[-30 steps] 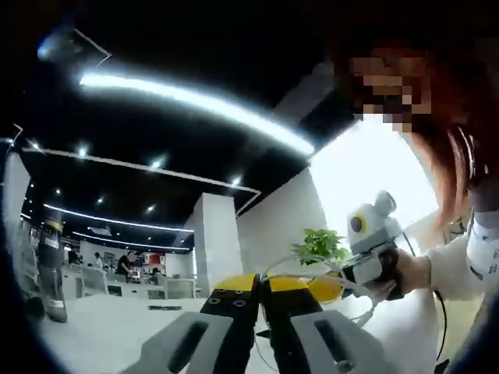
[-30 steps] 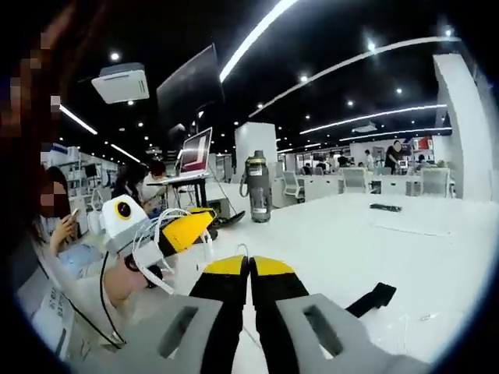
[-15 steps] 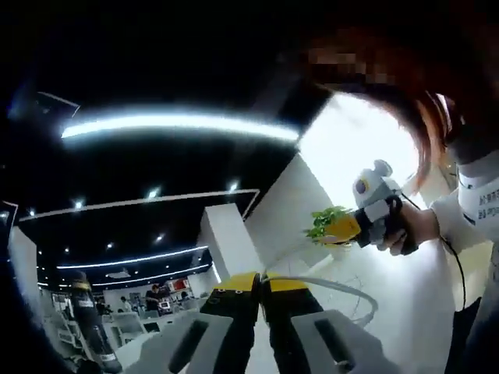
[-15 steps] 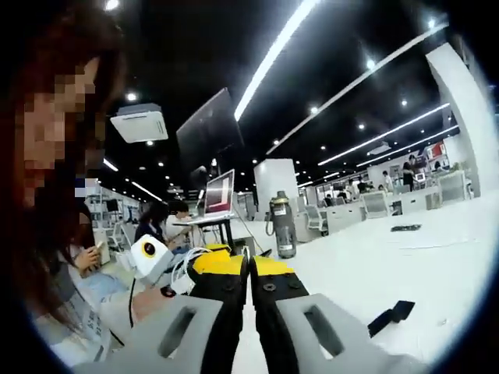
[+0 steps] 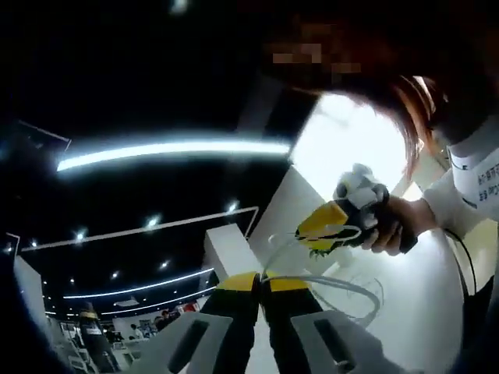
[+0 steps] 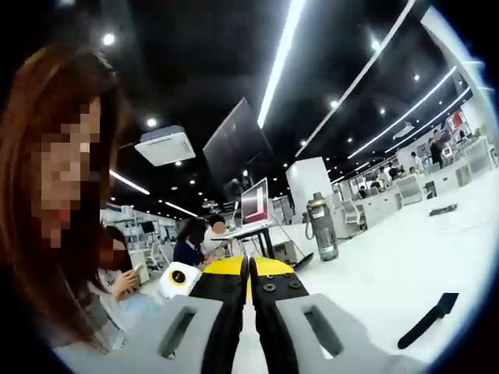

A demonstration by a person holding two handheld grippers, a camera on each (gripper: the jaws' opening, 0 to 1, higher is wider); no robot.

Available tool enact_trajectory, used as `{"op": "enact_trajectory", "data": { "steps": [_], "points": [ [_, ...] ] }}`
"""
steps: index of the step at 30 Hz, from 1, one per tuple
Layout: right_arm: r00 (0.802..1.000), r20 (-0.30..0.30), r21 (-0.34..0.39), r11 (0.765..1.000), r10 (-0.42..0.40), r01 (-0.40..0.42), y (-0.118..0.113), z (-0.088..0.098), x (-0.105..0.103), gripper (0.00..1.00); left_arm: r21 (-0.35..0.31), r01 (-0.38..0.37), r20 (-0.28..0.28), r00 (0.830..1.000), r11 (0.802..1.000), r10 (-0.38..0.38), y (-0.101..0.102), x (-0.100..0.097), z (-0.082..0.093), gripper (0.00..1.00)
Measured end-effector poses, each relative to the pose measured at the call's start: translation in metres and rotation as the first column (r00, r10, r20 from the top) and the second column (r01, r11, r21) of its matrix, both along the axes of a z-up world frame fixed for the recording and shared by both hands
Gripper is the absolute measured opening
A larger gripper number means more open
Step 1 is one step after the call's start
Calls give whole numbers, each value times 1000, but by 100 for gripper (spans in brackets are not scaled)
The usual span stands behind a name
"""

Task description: Peel open the Velcro strap on the desktop, arrange the wired earphones neatly onto it, and close the Velcro strap to secure them.

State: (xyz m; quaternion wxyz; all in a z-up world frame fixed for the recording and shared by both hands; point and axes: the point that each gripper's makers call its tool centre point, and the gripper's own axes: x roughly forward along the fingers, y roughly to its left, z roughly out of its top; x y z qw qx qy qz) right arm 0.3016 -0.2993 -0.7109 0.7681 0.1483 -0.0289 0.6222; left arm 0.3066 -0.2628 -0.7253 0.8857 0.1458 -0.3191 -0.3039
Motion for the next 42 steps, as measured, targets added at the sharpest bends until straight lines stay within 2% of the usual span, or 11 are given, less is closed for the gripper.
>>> {"op": "enact_trajectory", "data": {
  "steps": [4, 11, 16, 23, 26, 30, 31, 34, 35, 38, 42],
  "points": [
    [1000, -20, -46, 999, -21, 20, 3, -10, 15, 4, 11, 0, 3, 1000, 1000, 0, -3, 1, -1, 7],
    [998, -36, -127, 991, -50, 45, 9, -27, 26, 4, 58, -18, 1, 1000, 998, 18, -10, 6, -9, 7],
    [998, -16, -180, 982, -65, 61, 11, -38, 29, 4, 57, -30, -7, 1000, 998, 31, -11, 10, -10, 8],
    [998, -8, -213, 975, -61, 57, 15, -47, 30, 4, 58, -24, -22, 999, 998, 25, -15, 14, -12, 7],
    [998, -15, -228, 971, -69, 63, 13, -50, 34, 4, 71, -33, -51, 998, 997, 37, -16, 20, -16, 7],
    [996, -34, -262, 962, -87, 75, 12, -61, 42, 4, 124, -60, -121, 990, 990, 75, -17, 30, -26, 7],
    [995, -41, -269, 960, -95, 81, 11, -63, 45, 4, 154, -63, -155, 984, 986, 87, -19, 33, -31, 6],
    [990, -60, -280, 954, -124, 102, 8, -70, 54, 4, 251, -89, -188, 972, 964, 139, -21, 40, -38, 6],
    [989, -64, -283, 953, -133, 110, 5, -71, 56, 4, 300, -97, -187, 970, 949, 158, -23, 42, -40, 6],
    [985, -56, -273, 952, -161, 140, -5, -68, 61, 5, 366, -104, -207, 960, 925, 190, -25, 48, -42, 6],
    [982, -15, -276, 945, -186, 175, -22, -61, 61, 7, 375, -100, -202, 961, 922, 186, -27, 51, -34, 6]
  ]
}}
